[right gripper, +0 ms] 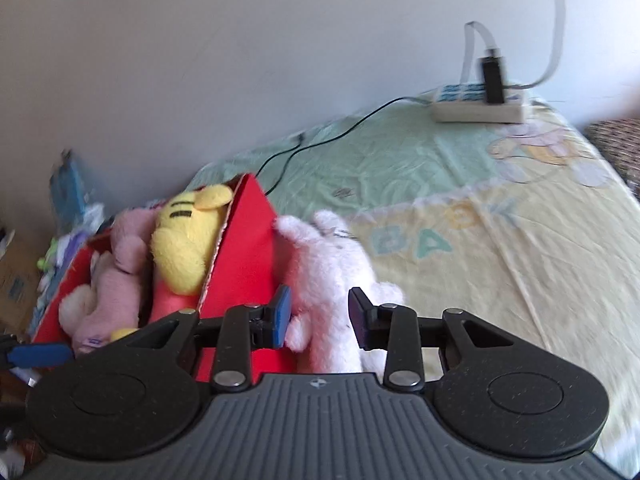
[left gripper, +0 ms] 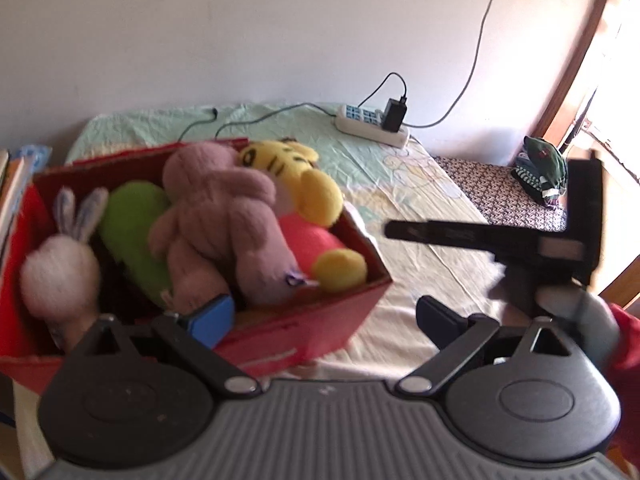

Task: Organize objects
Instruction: 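Withdraw the right gripper toward the white bunny with blue bow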

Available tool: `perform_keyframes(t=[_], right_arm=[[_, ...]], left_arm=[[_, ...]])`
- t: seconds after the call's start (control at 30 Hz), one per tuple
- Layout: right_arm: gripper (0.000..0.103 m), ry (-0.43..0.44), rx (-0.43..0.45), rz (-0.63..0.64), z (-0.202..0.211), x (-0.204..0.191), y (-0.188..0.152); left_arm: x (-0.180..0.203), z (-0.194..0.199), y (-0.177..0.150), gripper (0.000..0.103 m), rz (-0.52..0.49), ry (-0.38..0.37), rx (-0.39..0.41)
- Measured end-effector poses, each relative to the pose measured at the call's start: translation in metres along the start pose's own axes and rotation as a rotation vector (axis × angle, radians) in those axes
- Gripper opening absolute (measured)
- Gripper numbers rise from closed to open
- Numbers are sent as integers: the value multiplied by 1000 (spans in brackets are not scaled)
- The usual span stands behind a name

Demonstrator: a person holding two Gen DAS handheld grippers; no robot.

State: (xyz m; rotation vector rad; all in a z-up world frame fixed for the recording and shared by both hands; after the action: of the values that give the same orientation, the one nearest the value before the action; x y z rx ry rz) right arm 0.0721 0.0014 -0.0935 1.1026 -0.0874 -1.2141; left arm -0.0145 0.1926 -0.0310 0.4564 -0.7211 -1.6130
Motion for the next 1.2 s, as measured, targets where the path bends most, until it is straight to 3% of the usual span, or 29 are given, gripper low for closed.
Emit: perform_keyframes(t=[0.13,0.23,0.33,0.37,0.43,0.6,0.77,0.9,0.97,1.2], right_arm=[[36,3,-42,76,-26,3,5],[45,8,-88,142,-44,7,-1],[50,-41,-98,235,-48,16,-8],[55,-16,-120,223,-47,21,-10],[55,53,-142,137,-40,37,-13],[55,84,-96,-1,-14,78,-4],[55,62,-63,-74,12,115,5],[49,25,-62,-107,22,142,3],[44,41,-51,-157,32,154,3],[45,164,0,-343,58,181,0]], left_arm=[[4,-2,-11,96,44,3,-29],[10,-8,-20,96,78,27,-56],[18,-19,-28,96,101,54,-93],[22,-22,-31,96,101,62,-103],[31,-26,-35,96,96,70,-118],[69,-39,-38,96,69,30,-140],[121,-50,-31,96,-18,-12,-125],[157,-65,-16,96,-91,-34,-103],[170,-75,-8,96,-125,-18,-83],[180,-123,20,95,-142,56,-73]])
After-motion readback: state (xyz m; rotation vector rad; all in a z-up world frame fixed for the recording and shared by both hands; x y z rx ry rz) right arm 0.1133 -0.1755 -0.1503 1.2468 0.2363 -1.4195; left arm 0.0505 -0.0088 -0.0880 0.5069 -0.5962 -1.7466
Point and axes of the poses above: each gripper's, at about its wrist camera, not at the fingertips, and z roughly against the way its jaws point, x to its right, y to its top, the point moved 7 cm from there along -z, roughly the way its jaws point, and after that the axes turned 12 degrees about y, right-handed, at the moved point
